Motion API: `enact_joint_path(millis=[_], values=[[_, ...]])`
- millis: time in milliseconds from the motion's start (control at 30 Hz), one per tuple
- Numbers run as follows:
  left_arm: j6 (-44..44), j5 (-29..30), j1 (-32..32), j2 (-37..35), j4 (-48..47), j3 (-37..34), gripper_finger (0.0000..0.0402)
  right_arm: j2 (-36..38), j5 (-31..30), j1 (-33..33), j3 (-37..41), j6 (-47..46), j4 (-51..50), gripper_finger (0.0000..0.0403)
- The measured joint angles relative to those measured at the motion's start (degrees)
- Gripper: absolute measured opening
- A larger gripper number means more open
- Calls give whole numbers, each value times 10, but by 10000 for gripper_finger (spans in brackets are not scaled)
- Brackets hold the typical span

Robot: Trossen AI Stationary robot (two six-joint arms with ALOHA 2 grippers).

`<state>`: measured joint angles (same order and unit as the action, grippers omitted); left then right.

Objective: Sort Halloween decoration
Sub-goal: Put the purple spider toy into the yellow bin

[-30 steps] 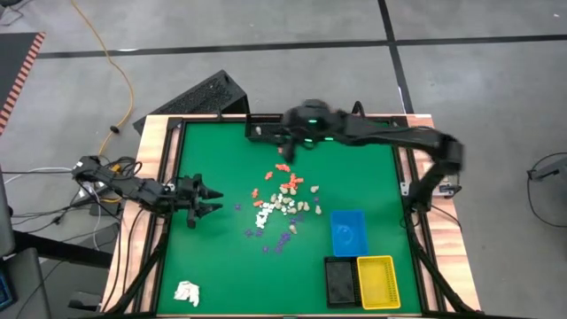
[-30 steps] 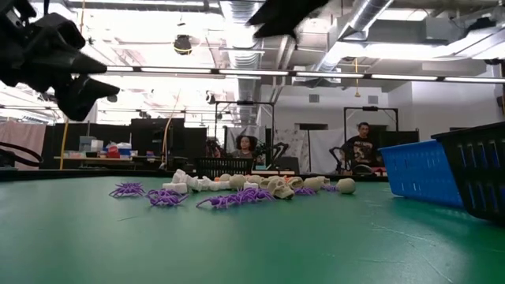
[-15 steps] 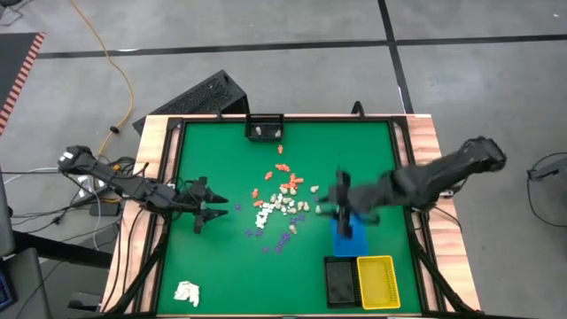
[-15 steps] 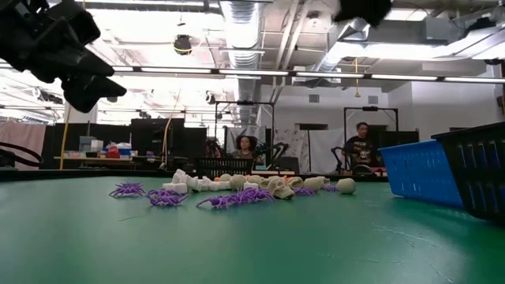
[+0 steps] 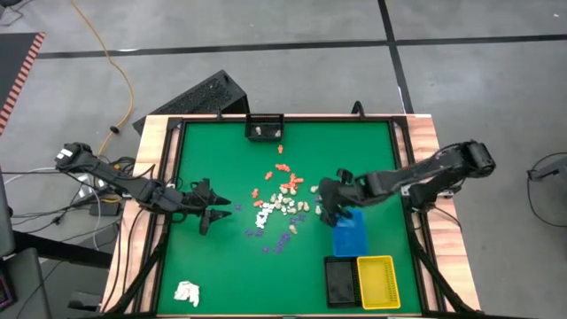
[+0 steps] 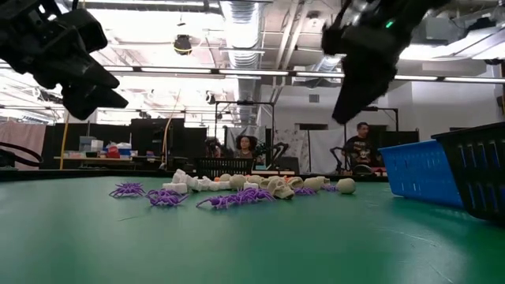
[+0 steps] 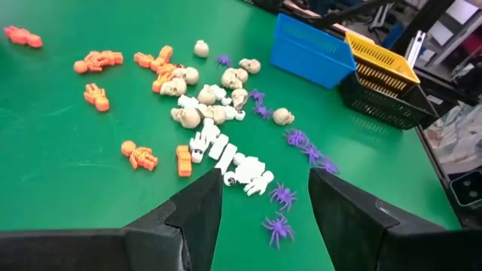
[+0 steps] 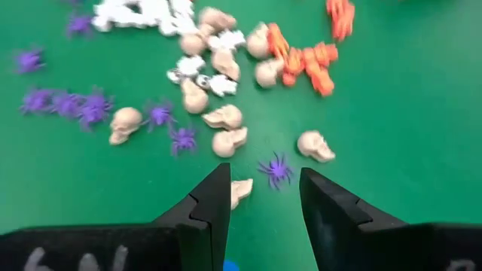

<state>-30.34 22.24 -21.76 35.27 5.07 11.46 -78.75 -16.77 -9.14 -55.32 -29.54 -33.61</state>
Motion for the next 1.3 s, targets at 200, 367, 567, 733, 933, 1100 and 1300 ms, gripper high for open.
enact_joint_path(millis=[200,367,567,733,933,1100,1300], values=[[-8,-5,0,4,0,0,189,-48,48,48,0,-21,6,152],[-8,-6,0,4,0,0,189,-80,48,48,-1,-21,28,152],[-8,-5,0,4,0,0,189,-127,47,48,-1,-30,30,152],[-8,-4,0,4,0,0,189,-158,27,48,-1,-30,34,152],[-7,-3,0,4,-1,0,189,-170,18,52,-1,-21,61,152],[-3,0,0,4,-2,0,189,-173,18,52,-1,-20,54,152],[1,0,0,3,-2,0,189,-190,17,55,-1,-20,61,152]])
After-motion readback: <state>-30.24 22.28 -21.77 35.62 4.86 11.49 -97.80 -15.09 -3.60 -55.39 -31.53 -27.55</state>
